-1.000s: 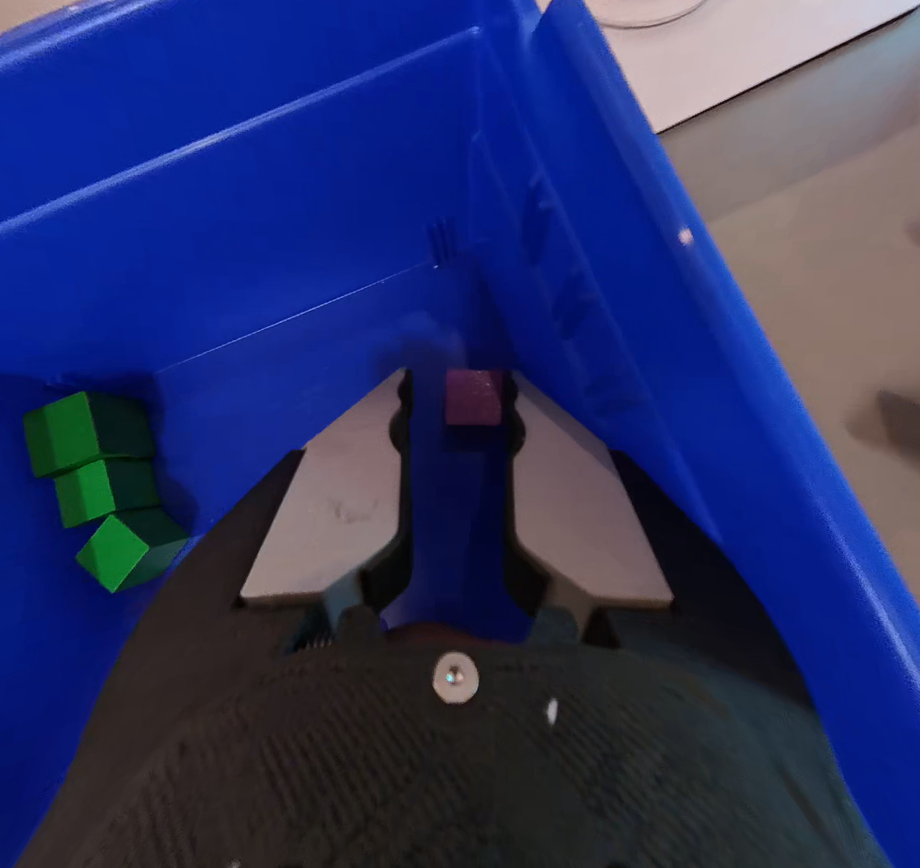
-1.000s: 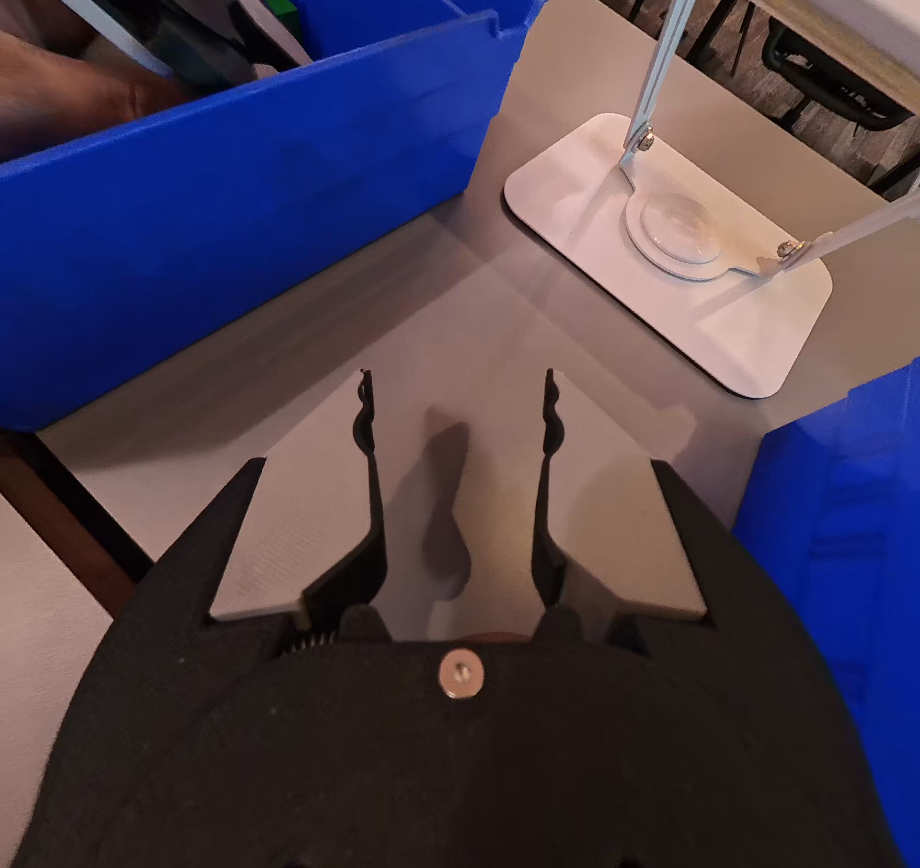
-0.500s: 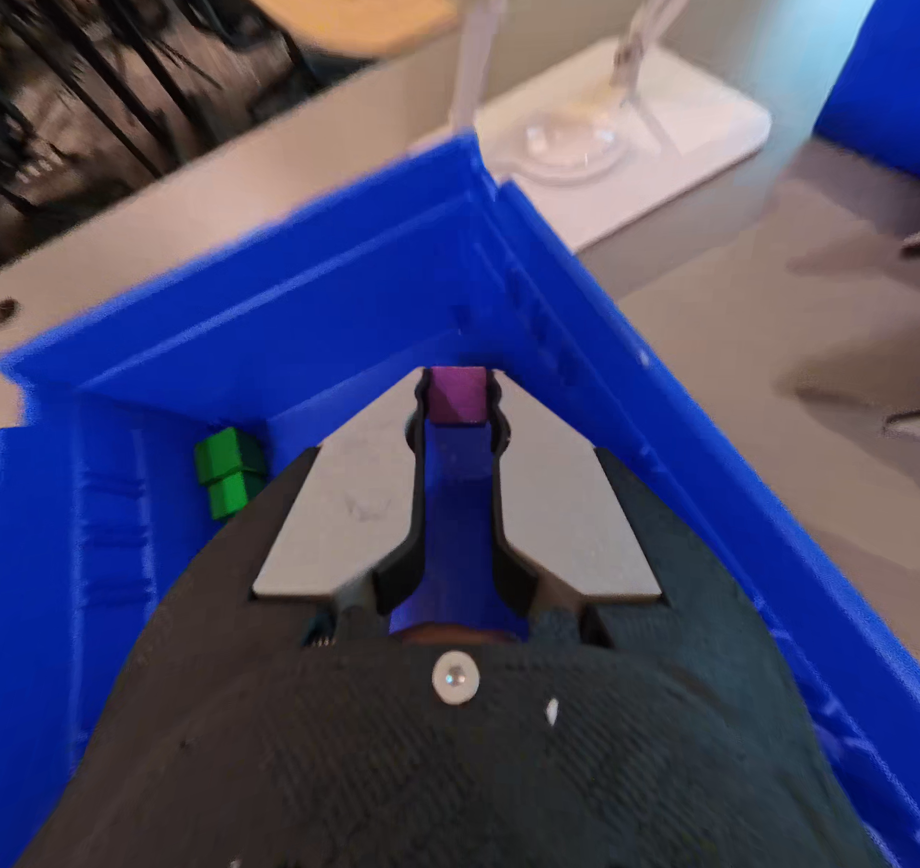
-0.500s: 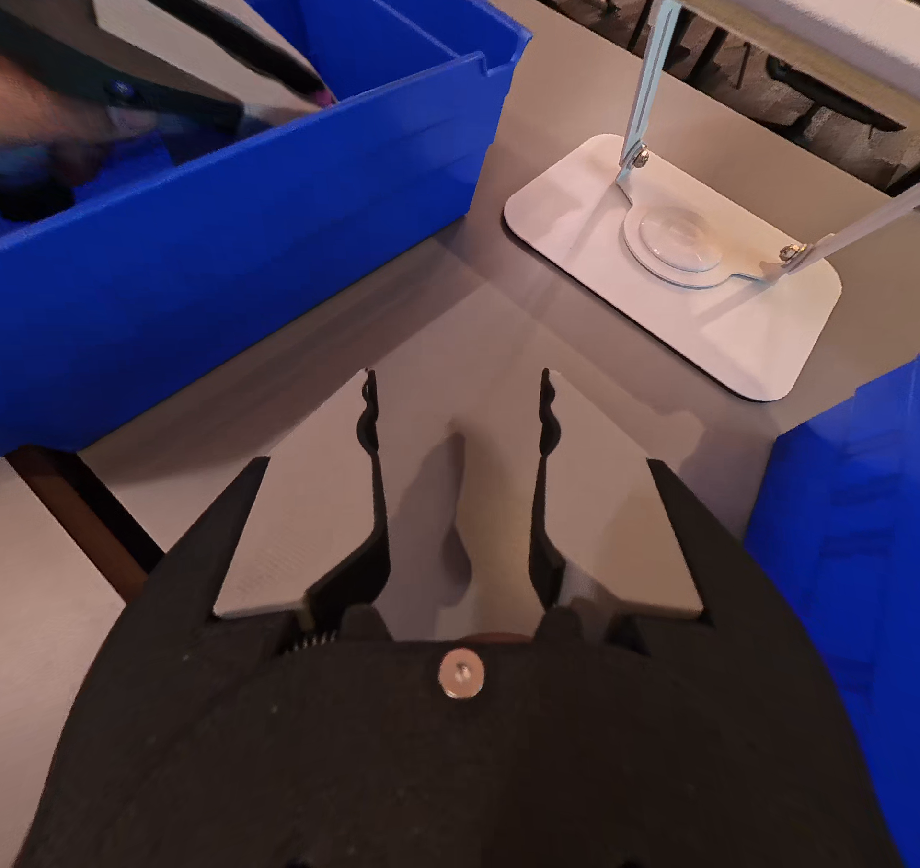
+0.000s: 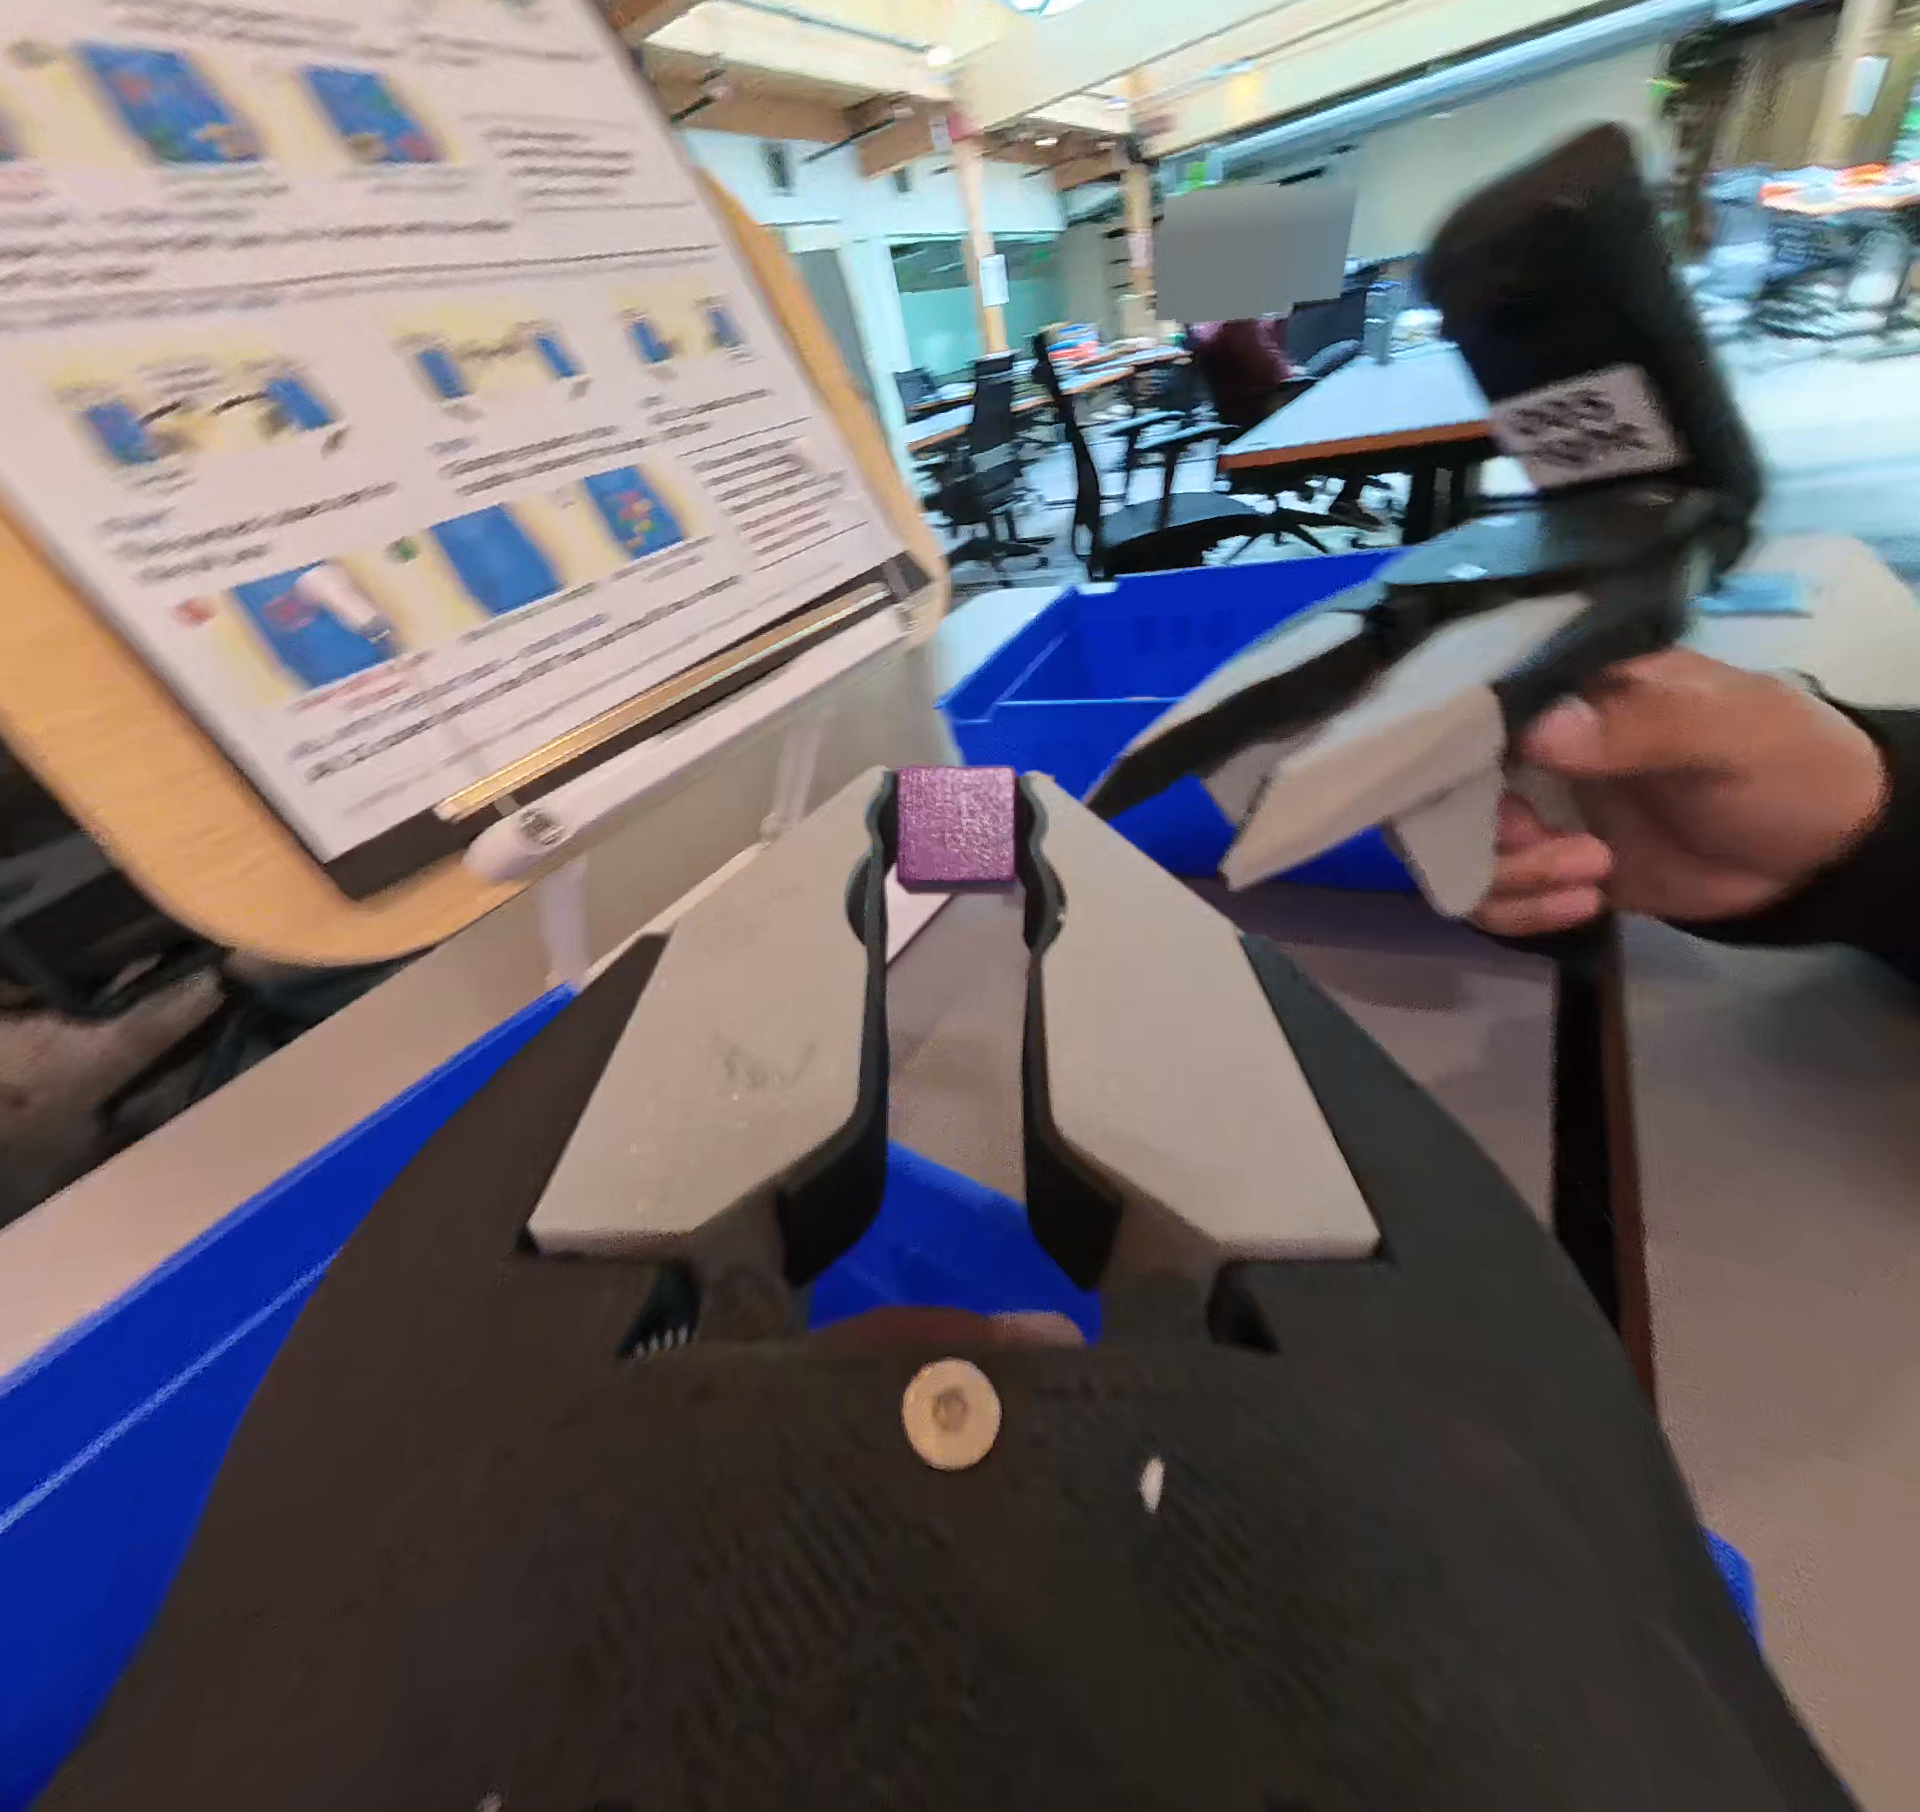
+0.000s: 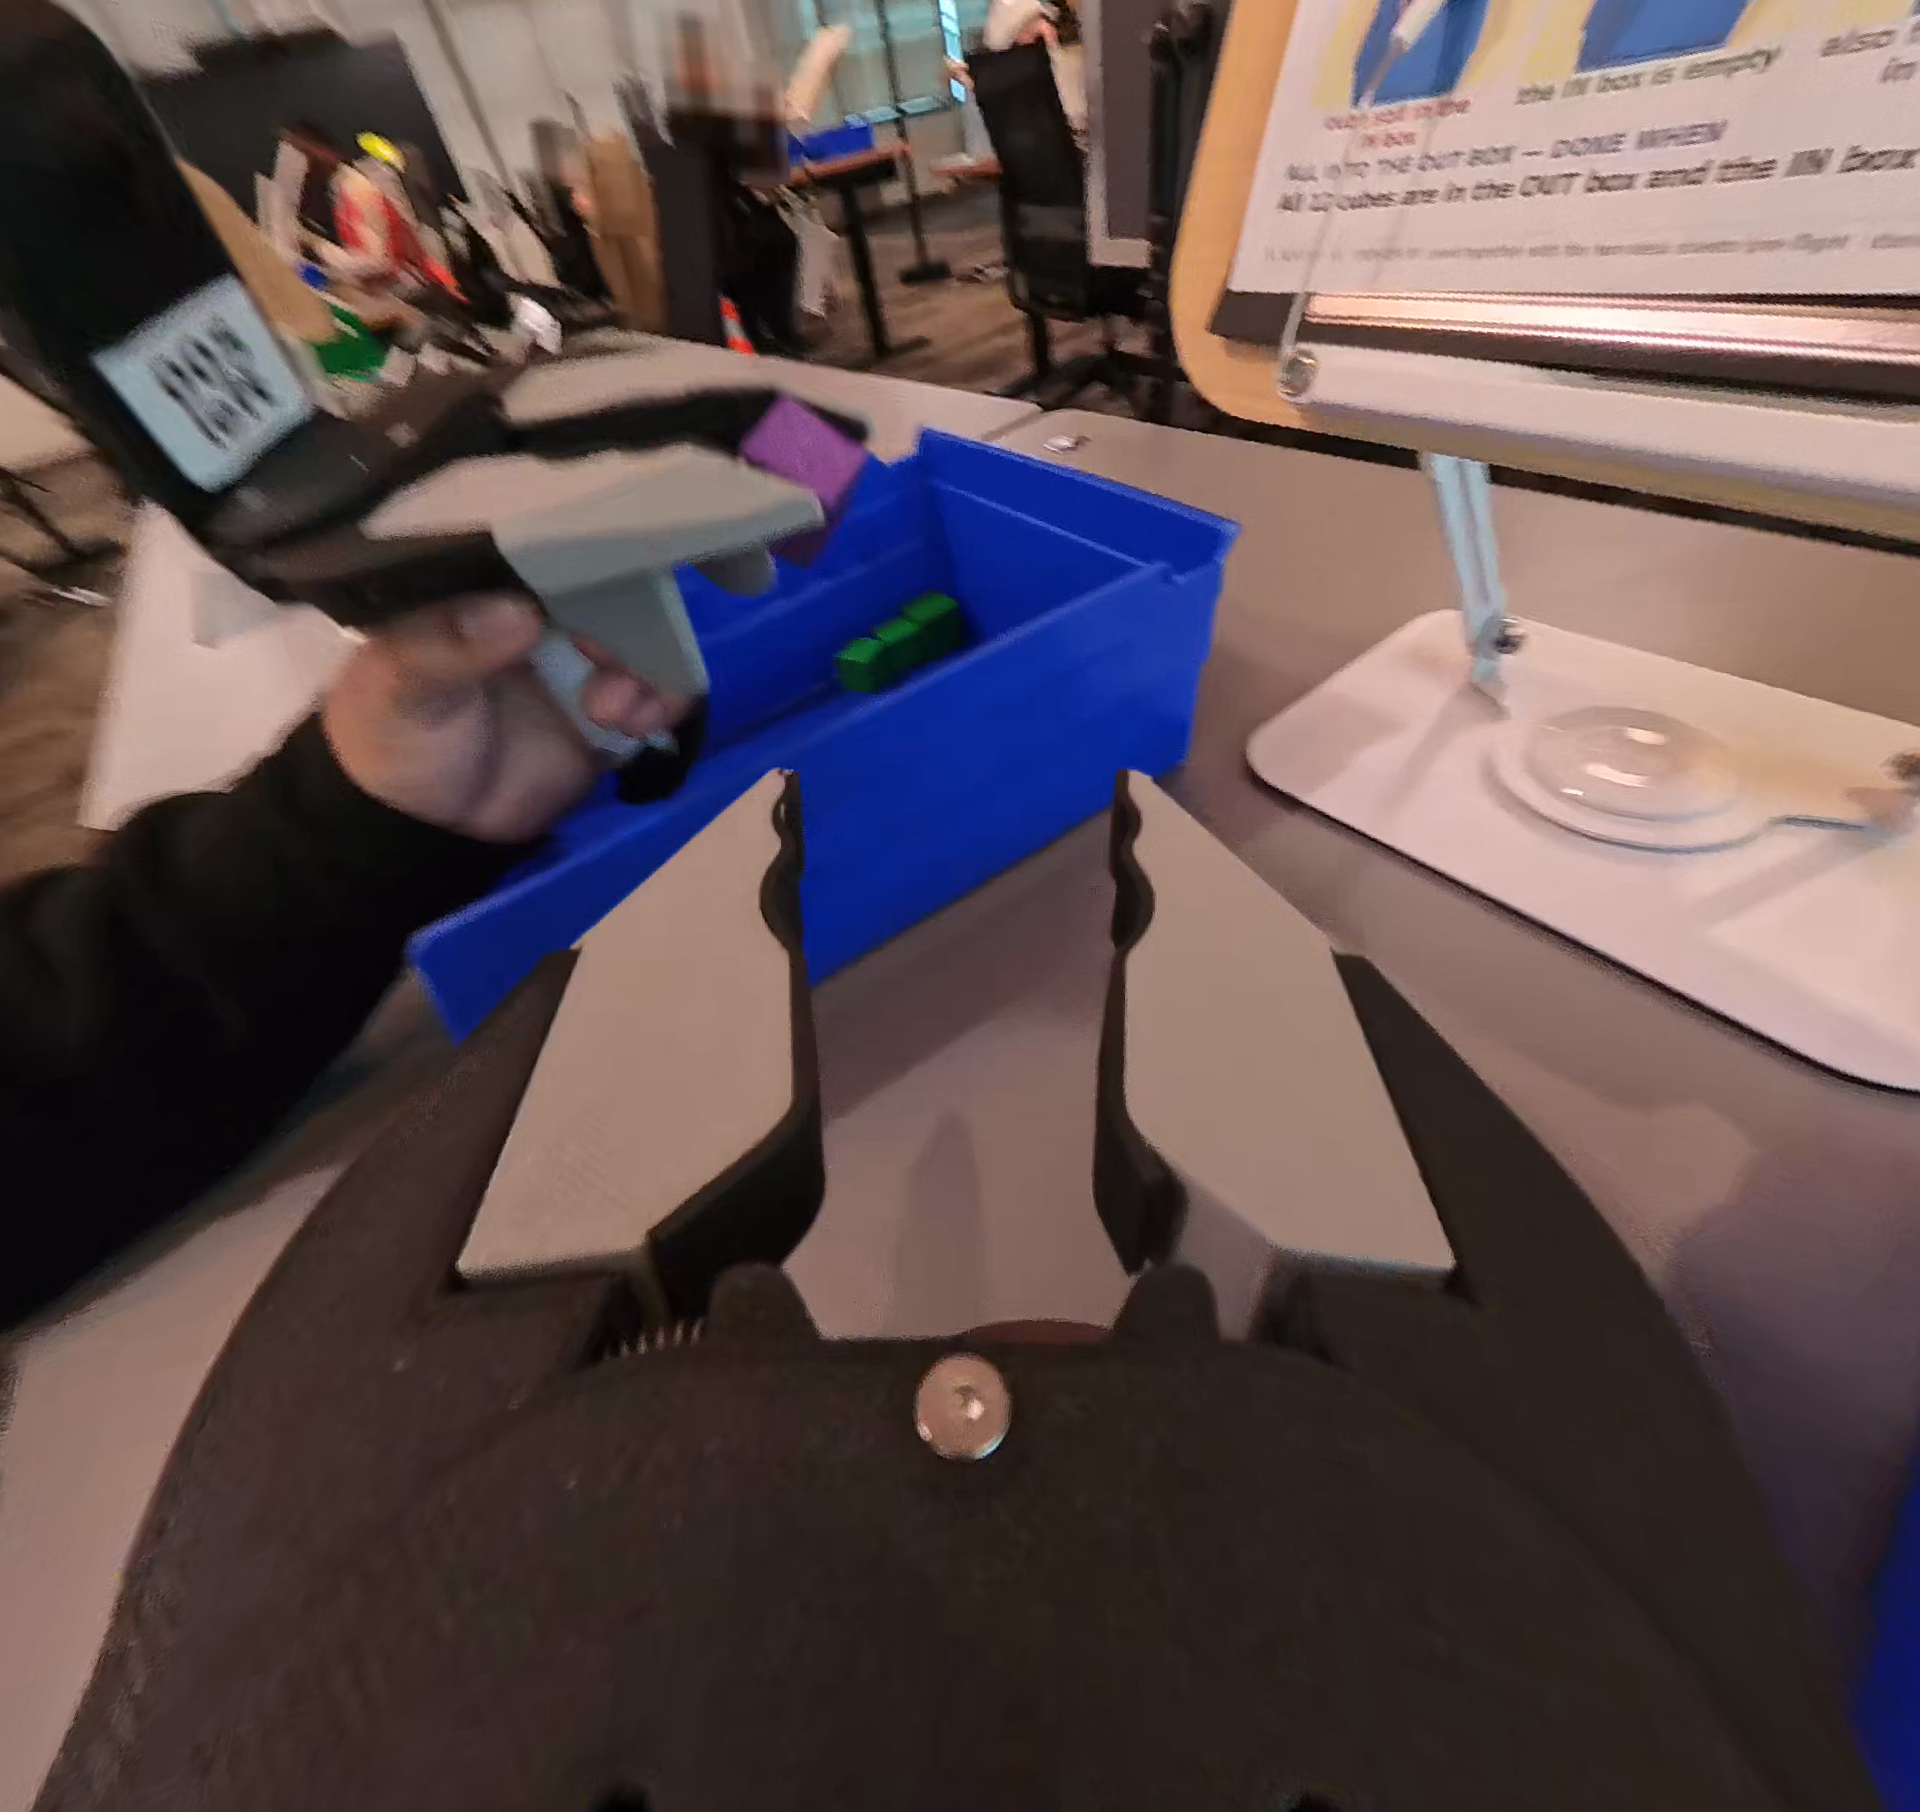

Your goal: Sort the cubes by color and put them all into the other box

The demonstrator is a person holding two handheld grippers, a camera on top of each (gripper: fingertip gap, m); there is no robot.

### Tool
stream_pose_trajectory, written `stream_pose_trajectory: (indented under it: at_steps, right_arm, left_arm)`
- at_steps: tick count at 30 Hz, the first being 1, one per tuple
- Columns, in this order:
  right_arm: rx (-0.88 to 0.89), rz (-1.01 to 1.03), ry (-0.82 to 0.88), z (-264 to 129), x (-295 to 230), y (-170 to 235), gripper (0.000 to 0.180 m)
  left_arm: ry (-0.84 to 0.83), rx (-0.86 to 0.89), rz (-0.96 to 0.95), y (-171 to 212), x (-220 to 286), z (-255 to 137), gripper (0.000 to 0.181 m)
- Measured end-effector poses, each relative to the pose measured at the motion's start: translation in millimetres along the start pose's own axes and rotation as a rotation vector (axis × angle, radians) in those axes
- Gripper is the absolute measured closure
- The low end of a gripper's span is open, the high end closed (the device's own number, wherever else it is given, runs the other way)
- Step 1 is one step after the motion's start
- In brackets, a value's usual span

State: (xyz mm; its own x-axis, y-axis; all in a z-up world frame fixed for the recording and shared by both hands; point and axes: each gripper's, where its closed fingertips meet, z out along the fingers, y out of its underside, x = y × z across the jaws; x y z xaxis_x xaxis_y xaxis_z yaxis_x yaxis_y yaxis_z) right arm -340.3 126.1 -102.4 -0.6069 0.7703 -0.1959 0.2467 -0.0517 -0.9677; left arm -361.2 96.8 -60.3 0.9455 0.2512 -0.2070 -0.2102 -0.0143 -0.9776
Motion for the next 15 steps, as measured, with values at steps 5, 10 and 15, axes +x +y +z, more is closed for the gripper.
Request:
stream_pose_trajectory:
  at_steps: [5, 10, 15]
  right_arm:
    - [0.113, 0.192, -0.303, -15.3, -29.6, -23.2, 0.135]
    - [0.113, 0.358, -0.47, -22.4, -37.4, -28.9, 0.136]
    - [0.036, 0.406, -0.485, -14.6, -39.0, -15.6, 0.133]
  left_arm:
    - [0.185, 0.008, 0.132, 0.6, 44.2, 6.0, 0.16]
    - [0.213, 0.035, 0.194, -1.2, 53.3, 6.6, 0.16]
    - [0.237, 0.018, 0.238, 3.6, 60.9, 8.4, 0.16]
